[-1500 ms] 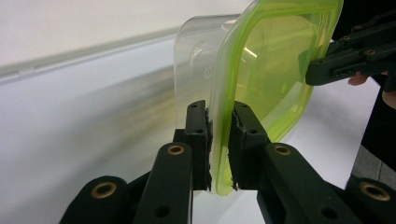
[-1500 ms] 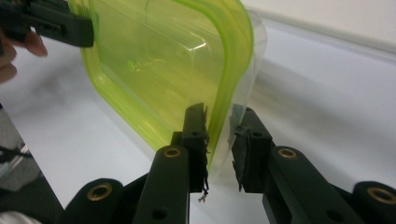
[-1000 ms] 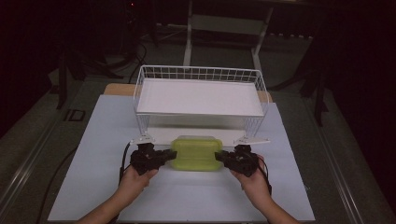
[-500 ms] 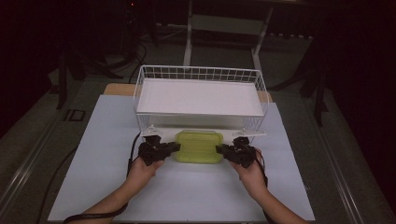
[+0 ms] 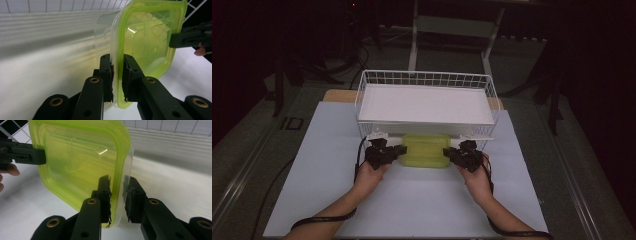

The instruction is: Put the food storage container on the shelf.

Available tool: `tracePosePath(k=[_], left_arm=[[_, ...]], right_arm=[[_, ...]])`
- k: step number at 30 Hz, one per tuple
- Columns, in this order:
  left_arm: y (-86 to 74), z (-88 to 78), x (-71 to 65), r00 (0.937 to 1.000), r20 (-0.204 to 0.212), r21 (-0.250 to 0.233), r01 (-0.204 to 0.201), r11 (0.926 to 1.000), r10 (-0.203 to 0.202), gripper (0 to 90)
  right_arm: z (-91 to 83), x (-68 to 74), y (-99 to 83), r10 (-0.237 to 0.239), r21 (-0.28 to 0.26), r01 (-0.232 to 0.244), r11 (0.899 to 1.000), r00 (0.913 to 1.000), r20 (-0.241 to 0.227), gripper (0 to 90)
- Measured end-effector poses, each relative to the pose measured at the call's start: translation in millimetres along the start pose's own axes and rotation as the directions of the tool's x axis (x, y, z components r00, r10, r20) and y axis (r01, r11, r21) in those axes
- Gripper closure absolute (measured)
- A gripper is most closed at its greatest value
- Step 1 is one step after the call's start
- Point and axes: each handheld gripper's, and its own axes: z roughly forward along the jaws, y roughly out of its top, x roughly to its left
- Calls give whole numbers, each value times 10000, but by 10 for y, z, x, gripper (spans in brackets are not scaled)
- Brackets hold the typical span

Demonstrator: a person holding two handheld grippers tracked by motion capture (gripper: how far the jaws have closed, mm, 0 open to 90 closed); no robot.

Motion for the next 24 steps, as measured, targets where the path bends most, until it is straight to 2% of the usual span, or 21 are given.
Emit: tracePosePath(k=[3, 4, 8, 10, 13, 17, 21, 24], left_arm=[[23, 25, 5, 9990, -295, -42, -339, 9994, 337, 798], [40, 39, 25, 9995, -249, -96, -193, 9998, 191, 799], [56, 52, 31, 9992, -347, -138, -181, 9997, 176, 798], [48, 54, 37, 9996, -260, -188, -118, 9998, 113, 798], [34, 34, 0, 9998, -204, -93, 18, 10000, -20, 799], [-17, 0, -78, 9997, -127, 192, 222, 9996, -219, 797], [-52, 6, -65, 9994, -133, 337, 309, 9990, -305, 796], [-57, 17, -49, 9990, -167, 165, 409, 9990, -406, 793]], right_arm=[[27, -2, 21, -125, -93, 127, 9999, 9998, 152, 759], [52, -3, 22, -207, -81, 209, 9997, 9995, 255, 756], [83, -29, 27, -113, -22, 114, 9999, 9997, 206, 756], [85, -29, 35, -106, -9, 106, 9999, 9995, 303, 759], [71, -40, 33, 164, 16, -165, 9999, 9997, 169, 760], [-2, -26, 15, 95, -3, -95, 10000, 9998, 166, 759], [-9, -10, -10, 70, 135, -73, 9999, 9998, 191, 760], [43, -15, -25, 92, 170, -97, 9998, 9995, 293, 759]])
